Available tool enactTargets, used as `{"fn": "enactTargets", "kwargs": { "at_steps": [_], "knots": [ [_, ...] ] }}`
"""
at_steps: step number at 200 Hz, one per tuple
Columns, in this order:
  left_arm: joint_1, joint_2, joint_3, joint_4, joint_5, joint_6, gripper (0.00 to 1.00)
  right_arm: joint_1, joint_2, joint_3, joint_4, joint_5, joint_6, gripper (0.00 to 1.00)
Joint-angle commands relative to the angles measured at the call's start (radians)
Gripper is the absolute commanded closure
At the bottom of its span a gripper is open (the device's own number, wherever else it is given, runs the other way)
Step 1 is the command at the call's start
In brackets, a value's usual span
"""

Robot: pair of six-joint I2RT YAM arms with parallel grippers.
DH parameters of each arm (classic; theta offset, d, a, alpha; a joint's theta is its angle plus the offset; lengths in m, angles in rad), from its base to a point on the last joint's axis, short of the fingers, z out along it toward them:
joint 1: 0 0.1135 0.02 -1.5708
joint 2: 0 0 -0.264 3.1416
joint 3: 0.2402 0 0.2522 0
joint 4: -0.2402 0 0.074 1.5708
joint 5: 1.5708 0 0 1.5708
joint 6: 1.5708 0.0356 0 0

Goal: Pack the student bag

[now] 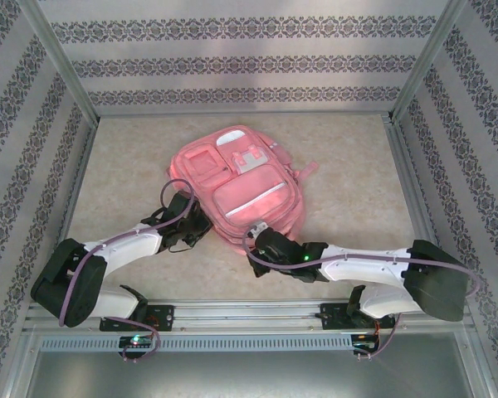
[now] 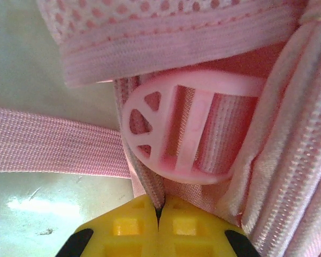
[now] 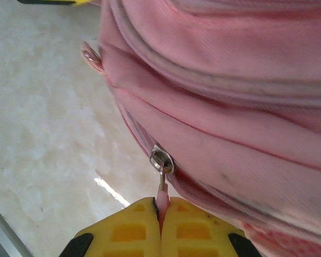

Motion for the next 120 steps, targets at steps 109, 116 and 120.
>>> {"fn": "enactTargets", "kwargs": {
  "at_steps": [109,116,120],
  "knots": [
    [0.241,-0.122,0.087,-0.311,0.053,0.191,0.72,-0.021,0.281,0.291,-0.045,-0.18,-0.077,1.0],
    [0.235,-0.153,0.075,-0.329,0.058,0.169,0.69,-0.021,0.292,0.304,-0.043,-0.181,-0.073,1.0],
    [0.229,-0.173,0.068,-0.343,0.056,0.158,0.68,-0.021,0.296,0.309,-0.041,-0.181,-0.072,1.0]
  ]
}}
